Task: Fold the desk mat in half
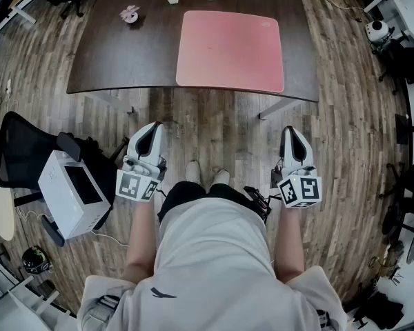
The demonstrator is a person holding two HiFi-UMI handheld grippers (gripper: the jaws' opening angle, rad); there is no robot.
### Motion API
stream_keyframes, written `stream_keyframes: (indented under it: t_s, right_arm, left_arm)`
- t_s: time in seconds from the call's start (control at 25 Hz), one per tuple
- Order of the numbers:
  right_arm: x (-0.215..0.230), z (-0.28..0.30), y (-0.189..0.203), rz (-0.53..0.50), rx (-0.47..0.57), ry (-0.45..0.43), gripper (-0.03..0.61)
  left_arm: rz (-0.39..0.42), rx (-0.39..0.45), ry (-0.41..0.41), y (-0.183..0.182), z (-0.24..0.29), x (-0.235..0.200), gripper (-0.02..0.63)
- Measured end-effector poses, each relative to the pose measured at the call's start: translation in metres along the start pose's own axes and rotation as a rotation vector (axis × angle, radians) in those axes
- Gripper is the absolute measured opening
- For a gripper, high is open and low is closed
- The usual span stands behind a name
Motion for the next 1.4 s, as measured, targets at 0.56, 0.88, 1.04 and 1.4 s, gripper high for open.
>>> stream_keyframes:
  t_s: [0.56, 0.88, 1.04, 1.4]
  right_arm:
    - [-0.005, 0.005, -0.003, 0.035, 0.02, 0.011, 0.0]
    - [-0.005, 0.004, 0.0, 0.042, 0.023, 0.025, 0.002]
    - [-0.009, 0.005, 0.0, 0.037, 0.019, 0.035, 0.002]
    - [-0.023, 0.017, 0.005, 0.046, -0.012, 0.072, 0.002]
  left_arm:
    - [0.026, 0.019, 0.022, -0.007, 0.006, -0.008, 0.005]
    - [0.025, 0.021, 0.027, -0.006, 0.006, -0.017, 0.006]
    - [0.021, 0.02, 0.04, -0.006, 0.008, -0.025, 0.006]
    - [0.007, 0.01, 0.083, -0.008, 0.01, -0.054, 0.006]
Point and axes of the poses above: the fingertips, and each gripper's own axes: z forward along the fingers, x to its right, y out of its underside, the point moved 7 cm from there along -z, backward along the fingers, and after that the axes turned 15 degrees about y, right-handed, at the moved point
